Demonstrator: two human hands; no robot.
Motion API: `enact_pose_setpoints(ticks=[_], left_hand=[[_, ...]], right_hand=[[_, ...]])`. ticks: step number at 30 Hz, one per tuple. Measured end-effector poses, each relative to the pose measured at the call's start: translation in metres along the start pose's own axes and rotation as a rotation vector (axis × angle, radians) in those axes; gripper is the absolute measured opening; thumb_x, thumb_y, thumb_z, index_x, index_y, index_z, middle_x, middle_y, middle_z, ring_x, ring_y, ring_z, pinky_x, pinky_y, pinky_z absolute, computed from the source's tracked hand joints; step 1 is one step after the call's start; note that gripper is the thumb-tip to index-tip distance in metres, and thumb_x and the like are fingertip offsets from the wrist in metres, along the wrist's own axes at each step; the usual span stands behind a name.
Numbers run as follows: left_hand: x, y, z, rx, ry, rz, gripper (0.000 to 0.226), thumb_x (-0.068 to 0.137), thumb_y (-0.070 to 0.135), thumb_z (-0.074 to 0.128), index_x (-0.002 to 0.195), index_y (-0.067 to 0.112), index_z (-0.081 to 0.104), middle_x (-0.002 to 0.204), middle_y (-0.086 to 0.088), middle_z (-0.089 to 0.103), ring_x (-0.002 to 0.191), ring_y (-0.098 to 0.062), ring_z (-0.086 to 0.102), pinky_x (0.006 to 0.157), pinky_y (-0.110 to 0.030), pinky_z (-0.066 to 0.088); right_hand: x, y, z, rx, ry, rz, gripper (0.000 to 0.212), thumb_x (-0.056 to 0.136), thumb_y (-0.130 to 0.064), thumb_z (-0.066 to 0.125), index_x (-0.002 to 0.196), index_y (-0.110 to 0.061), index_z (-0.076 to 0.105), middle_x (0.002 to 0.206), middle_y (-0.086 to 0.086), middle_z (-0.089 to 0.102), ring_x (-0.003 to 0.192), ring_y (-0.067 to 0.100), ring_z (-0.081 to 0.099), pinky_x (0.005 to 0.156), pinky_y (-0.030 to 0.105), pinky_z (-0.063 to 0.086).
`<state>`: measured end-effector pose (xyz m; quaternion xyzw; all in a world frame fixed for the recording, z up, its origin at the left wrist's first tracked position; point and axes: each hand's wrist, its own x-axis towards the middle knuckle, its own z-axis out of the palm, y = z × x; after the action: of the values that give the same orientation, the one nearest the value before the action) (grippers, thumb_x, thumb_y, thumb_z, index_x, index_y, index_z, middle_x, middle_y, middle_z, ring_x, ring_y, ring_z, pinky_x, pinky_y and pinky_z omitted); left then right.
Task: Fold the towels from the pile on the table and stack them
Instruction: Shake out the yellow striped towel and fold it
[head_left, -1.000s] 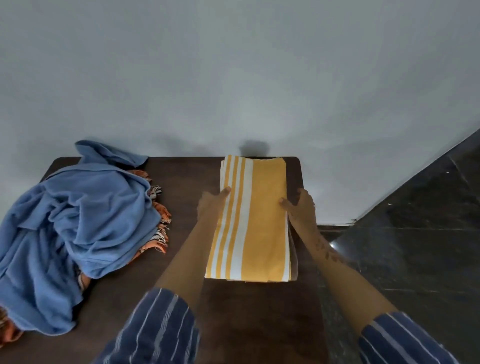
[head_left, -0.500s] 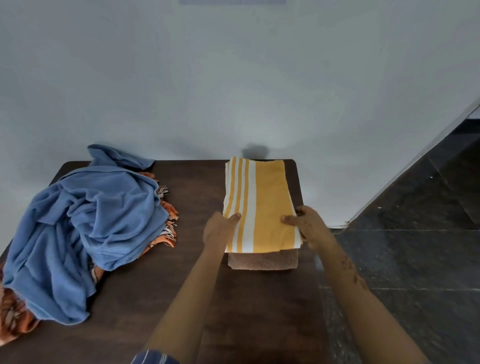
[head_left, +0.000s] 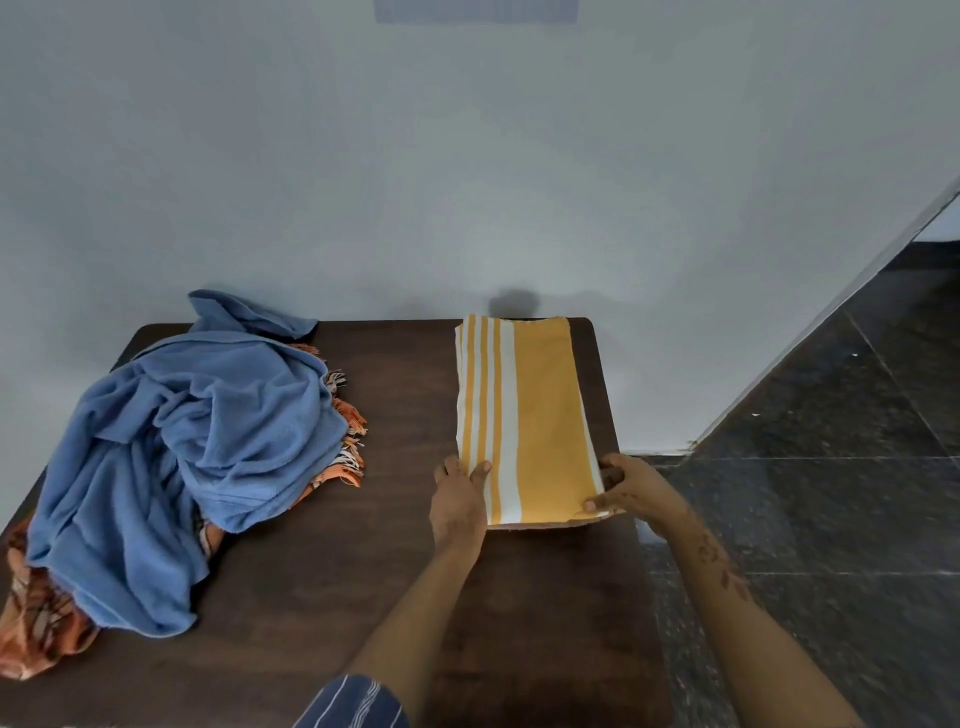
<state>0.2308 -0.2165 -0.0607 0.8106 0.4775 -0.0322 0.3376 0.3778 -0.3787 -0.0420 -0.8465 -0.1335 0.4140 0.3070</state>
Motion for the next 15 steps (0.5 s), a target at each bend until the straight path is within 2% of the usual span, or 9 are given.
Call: enact_pose_setpoints(ticks=[2, 5, 7, 9, 11, 13, 15], left_hand=[[0.000, -0.004, 0.004, -0.089, 0.000, -0.002, 0.043, 0.099, 0.038, 0.038, 0.133, 0.011, 0.042, 0.135, -0.010, 0.042, 0.121, -0.028, 0.047, 0.096, -0.043, 0.045], [0.001, -0.005, 0.008, -0.120, 0.026, -0.028, 0.044, 0.098, 0.042, 0.039, 0.128, 0.011, 0.042, 0.131, -0.008, 0.046, 0.115, -0.028, 0.053, 0.091, -0.043, 0.049], [0.002, -0.007, 0.010, -0.166, 0.042, -0.035, 0.043, 0.098, 0.043, 0.039, 0.127, 0.013, 0.043, 0.130, -0.007, 0.048, 0.114, -0.028, 0.054, 0.089, -0.041, 0.048], [0.005, -0.011, 0.012, -0.240, 0.069, -0.092, 0.046, 0.097, 0.050, 0.036, 0.124, 0.014, 0.043, 0.121, -0.006, 0.053, 0.105, -0.027, 0.057, 0.084, -0.040, 0.050], [0.007, -0.016, 0.018, -0.326, 0.077, -0.144, 0.052, 0.094, 0.057, 0.034, 0.122, 0.014, 0.043, 0.113, -0.006, 0.057, 0.098, -0.024, 0.059, 0.083, -0.040, 0.052], [0.007, -0.018, 0.024, -0.378, 0.076, -0.151, 0.051, 0.094, 0.057, 0.036, 0.120, 0.014, 0.045, 0.107, -0.006, 0.060, 0.094, -0.022, 0.059, 0.081, -0.040, 0.053], [0.008, -0.018, 0.024, -0.394, 0.090, -0.136, 0.046, 0.095, 0.054, 0.037, 0.116, 0.014, 0.047, 0.103, -0.005, 0.060, 0.091, -0.020, 0.060, 0.077, -0.037, 0.053]], right_hand=[[0.001, 0.001, -0.003, -0.069, -0.049, 0.012, 0.083, 0.062, 0.001, 0.082, 0.135, -0.002, 0.043, 0.126, 0.012, 0.056, 0.115, 0.030, 0.054, 0.098, 0.044, 0.048], [0.001, 0.001, -0.001, -0.145, -0.086, 0.061, 0.076, 0.067, 0.010, 0.072, 0.135, -0.003, 0.042, 0.116, 0.009, 0.056, 0.113, 0.028, 0.054, 0.097, 0.040, 0.049], [0.002, -0.001, -0.002, -0.217, -0.070, 0.083, 0.083, 0.069, 0.008, 0.072, 0.142, -0.006, 0.034, 0.126, 0.011, 0.054, 0.114, 0.027, 0.054, 0.094, 0.034, 0.049], [0.005, -0.003, -0.005, -0.127, -0.069, 0.073, 0.101, 0.067, 0.002, 0.079, 0.148, -0.009, 0.019, 0.140, 0.015, 0.042, 0.115, 0.029, 0.053, 0.083, 0.031, 0.053], [0.004, -0.006, 0.000, 0.036, -0.110, 0.079, 0.108, 0.064, 0.003, 0.082, 0.147, -0.012, 0.015, 0.141, 0.016, 0.036, 0.109, 0.032, 0.057, 0.070, 0.030, 0.058], [0.004, -0.004, 0.011, 0.038, -0.135, 0.129, 0.097, 0.064, 0.009, 0.079, 0.141, -0.010, 0.023, 0.134, 0.016, 0.040, 0.090, 0.027, 0.063, 0.057, 0.024, 0.058], [0.005, 0.007, 0.018, 0.024, -0.108, 0.159, 0.086, 0.066, 0.012, 0.074, 0.136, -0.007, 0.029, 0.122, 0.014, 0.048, 0.084, 0.025, 0.063, 0.054, 0.023, 0.056]])
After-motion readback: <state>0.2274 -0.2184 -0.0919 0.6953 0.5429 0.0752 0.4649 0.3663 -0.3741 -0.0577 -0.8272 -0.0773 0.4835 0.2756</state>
